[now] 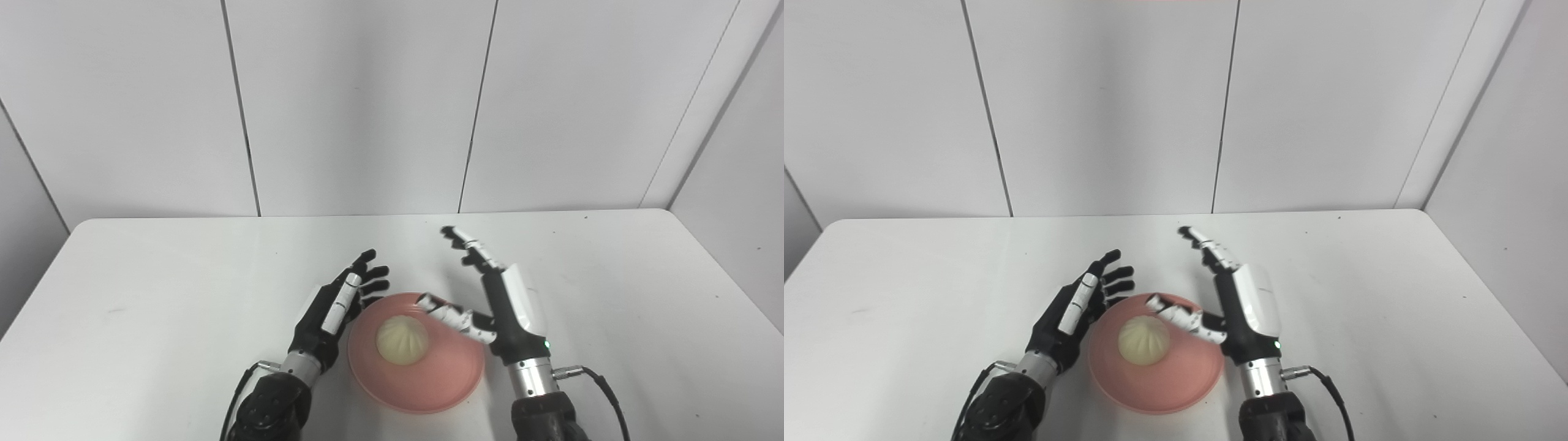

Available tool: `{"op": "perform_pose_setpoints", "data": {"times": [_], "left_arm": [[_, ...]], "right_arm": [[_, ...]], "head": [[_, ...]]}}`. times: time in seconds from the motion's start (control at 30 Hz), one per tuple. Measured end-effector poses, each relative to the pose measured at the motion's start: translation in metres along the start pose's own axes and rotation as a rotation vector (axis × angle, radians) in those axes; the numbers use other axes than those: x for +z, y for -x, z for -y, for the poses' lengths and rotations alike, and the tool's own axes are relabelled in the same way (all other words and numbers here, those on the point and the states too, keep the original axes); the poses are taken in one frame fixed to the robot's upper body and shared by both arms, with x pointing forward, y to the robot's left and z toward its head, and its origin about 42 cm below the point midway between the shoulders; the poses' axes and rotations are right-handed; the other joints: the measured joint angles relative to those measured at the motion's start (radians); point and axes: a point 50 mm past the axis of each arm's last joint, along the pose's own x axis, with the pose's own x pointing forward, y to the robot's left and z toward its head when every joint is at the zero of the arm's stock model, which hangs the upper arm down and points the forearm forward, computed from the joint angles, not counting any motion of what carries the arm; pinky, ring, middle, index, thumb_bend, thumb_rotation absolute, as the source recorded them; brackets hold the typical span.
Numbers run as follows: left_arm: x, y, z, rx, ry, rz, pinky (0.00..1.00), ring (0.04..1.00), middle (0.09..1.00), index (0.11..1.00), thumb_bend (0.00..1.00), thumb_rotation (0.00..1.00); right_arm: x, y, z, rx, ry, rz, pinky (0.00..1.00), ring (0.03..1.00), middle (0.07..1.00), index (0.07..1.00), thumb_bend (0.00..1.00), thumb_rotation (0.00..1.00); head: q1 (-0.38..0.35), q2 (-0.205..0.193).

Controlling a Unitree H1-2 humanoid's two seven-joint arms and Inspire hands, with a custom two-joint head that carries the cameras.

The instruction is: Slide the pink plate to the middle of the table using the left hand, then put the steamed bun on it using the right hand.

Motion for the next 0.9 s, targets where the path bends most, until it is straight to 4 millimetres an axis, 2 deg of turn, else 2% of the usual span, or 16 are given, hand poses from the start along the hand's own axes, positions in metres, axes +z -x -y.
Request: {"op": "perform_pose_setpoints", "data": {"times": [0.07, 0.17, 0.2, 0.3, 0.37, 0.57, 0.9], "left_arm": [[-0.001, 0.003, -0.004, 0.027, -0.005, 0.006, 0.80, 0.856, 0.866, 0.898, 0.64, 0.90], [0.000, 0.008, -0.008, 0.067, -0.013, 0.024, 0.88, 0.907, 0.906, 0.915, 0.61, 0.90], [0.000, 0.010, -0.009, 0.075, -0.026, 0.029, 0.92, 0.939, 0.931, 0.925, 0.60, 0.92], [-0.001, 0.012, -0.010, 0.091, -0.053, 0.045, 0.96, 0.972, 0.968, 0.932, 0.61, 0.94], [-0.002, 0.013, -0.011, 0.108, -0.067, 0.050, 0.95, 0.971, 0.979, 0.935, 0.61, 0.94], [-0.001, 0.014, -0.016, 0.149, -0.090, 0.054, 0.97, 0.981, 0.983, 0.932, 0.63, 0.93], [-0.001, 0.014, -0.017, 0.154, -0.081, 0.055, 0.96, 0.980, 0.985, 0.937, 0.62, 0.92]], "right_arm": [[-0.006, 0.001, -0.001, -0.036, -0.088, -0.055, 0.72, 0.788, 0.826, 0.857, 0.66, 0.97], [-0.015, 0.000, -0.005, -0.094, -0.297, -0.168, 0.76, 0.814, 0.843, 0.896, 0.61, 0.99], [-0.020, 0.001, -0.007, -0.106, -0.366, -0.220, 0.78, 0.828, 0.855, 0.909, 0.62, 1.00], [-0.031, 0.005, -0.014, -0.099, -0.462, -0.338, 0.80, 0.847, 0.876, 0.913, 0.66, 1.00], [-0.033, 0.006, -0.016, -0.092, -0.480, -0.369, 0.85, 0.871, 0.888, 0.914, 0.67, 1.00], [-0.035, 0.007, -0.020, -0.046, -0.501, -0.425, 0.90, 0.898, 0.910, 0.926, 0.67, 1.00], [-0.034, 0.008, -0.019, -0.008, -0.506, -0.463, 0.89, 0.887, 0.909, 0.916, 0.64, 1.00]], "head": [[-0.009, 0.000], [-0.017, 0.002], [-0.021, 0.002], [-0.031, 0.005], [-0.034, 0.003], [-0.040, 0.003], [-0.028, 0.005]]}}
